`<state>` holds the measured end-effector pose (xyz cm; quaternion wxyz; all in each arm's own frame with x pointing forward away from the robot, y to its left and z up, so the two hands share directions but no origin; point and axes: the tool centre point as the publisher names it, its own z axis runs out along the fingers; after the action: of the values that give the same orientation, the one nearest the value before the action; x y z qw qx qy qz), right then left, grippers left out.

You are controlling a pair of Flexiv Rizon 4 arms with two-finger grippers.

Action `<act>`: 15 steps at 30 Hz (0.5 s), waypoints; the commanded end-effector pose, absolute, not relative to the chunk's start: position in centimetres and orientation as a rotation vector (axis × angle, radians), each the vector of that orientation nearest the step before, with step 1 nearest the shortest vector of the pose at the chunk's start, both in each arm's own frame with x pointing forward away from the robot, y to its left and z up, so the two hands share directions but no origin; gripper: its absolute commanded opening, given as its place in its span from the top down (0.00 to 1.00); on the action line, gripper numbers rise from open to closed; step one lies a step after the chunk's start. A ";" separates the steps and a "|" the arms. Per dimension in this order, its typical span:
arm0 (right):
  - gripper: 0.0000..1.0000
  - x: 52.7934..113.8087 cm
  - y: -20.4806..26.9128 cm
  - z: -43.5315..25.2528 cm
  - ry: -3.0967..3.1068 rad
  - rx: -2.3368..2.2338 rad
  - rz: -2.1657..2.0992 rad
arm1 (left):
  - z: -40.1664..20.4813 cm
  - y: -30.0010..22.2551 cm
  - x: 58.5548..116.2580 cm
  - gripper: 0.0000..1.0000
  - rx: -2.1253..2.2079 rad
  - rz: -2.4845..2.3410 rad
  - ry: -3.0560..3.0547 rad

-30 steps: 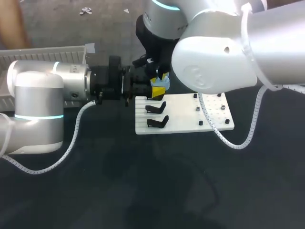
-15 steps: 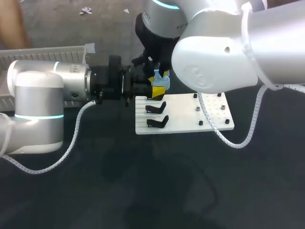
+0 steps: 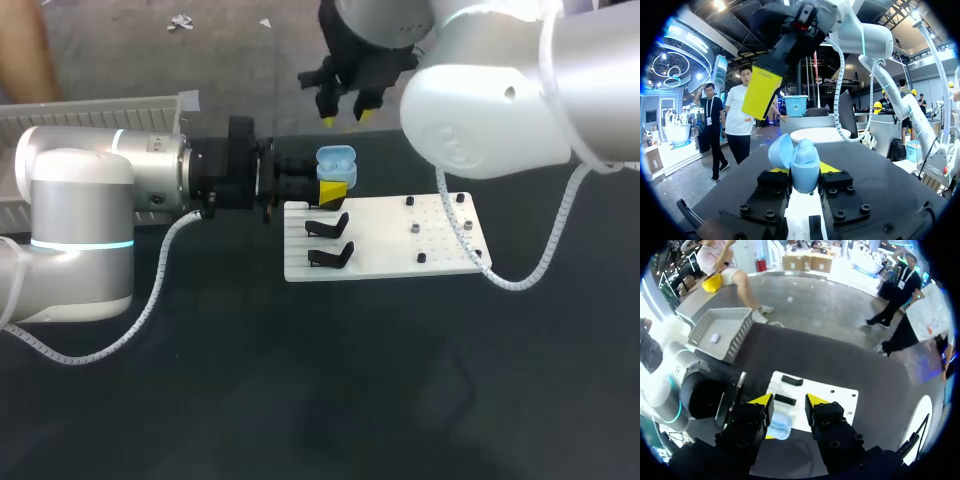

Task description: Pick up each earbud case from the left stands, insert the matching earbuds, close the lid, and place the case in the box.

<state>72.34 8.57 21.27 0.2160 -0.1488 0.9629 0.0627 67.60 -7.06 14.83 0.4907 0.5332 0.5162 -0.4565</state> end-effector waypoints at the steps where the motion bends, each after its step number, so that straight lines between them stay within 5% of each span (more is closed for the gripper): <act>1: 0.60 73.9 8.5 19.5 2.691 -0.395 0.161 | 14.8 -7.1 67.4 1.00 1.288 -1.102 1.252; 15: 0.62 71.2 8.0 18.5 2.734 -0.417 0.144 | 14.8 -7.1 67.4 1.00 1.288 -1.102 1.252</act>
<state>72.11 8.35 18.18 0.1820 -0.1475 0.9709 0.0503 67.60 -7.07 14.83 0.4907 0.5332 0.5162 -0.4566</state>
